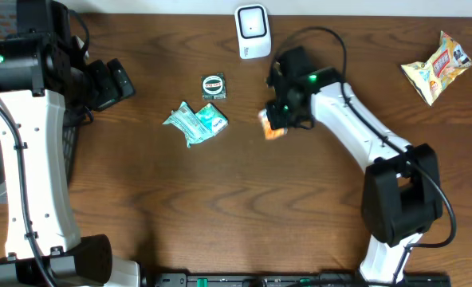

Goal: Scan the item barcode
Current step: 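Hold the Kleenex pack up to the white scanner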

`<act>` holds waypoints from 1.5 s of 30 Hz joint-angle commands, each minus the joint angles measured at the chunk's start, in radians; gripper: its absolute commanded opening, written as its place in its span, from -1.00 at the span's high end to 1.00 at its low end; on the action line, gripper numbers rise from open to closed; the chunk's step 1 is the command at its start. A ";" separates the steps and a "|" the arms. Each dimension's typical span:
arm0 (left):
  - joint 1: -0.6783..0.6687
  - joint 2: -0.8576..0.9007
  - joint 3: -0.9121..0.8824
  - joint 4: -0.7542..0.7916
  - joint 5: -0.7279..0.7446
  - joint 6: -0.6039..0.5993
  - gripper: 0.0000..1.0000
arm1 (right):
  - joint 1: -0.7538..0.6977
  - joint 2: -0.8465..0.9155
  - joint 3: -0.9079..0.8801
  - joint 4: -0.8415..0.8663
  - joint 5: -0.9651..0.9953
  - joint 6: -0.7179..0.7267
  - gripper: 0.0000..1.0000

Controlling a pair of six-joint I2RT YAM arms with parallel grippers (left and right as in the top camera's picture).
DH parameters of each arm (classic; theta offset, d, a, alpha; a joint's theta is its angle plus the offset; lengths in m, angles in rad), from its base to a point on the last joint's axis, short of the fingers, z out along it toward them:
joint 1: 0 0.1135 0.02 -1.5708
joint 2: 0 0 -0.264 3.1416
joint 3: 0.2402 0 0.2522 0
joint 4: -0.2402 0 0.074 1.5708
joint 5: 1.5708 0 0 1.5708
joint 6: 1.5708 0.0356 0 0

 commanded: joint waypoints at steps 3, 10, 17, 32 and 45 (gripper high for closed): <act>0.002 -0.008 0.008 -0.003 -0.005 0.002 -0.95 | 0.072 -0.017 0.018 0.286 0.512 -0.127 0.98; 0.002 -0.008 0.008 -0.003 -0.005 0.002 -0.96 | 0.040 -0.001 0.063 0.605 0.425 -0.158 0.98; 0.002 -0.008 0.008 -0.003 -0.005 0.002 -0.96 | 0.018 0.228 0.438 0.548 0.364 -0.302 0.98; 0.002 -0.008 0.008 -0.003 -0.005 0.002 -0.96 | 0.032 0.566 0.726 0.646 0.591 -0.700 0.98; 0.002 -0.008 0.008 -0.003 -0.005 0.002 -0.96 | -0.026 0.496 0.905 0.353 0.626 -0.490 0.98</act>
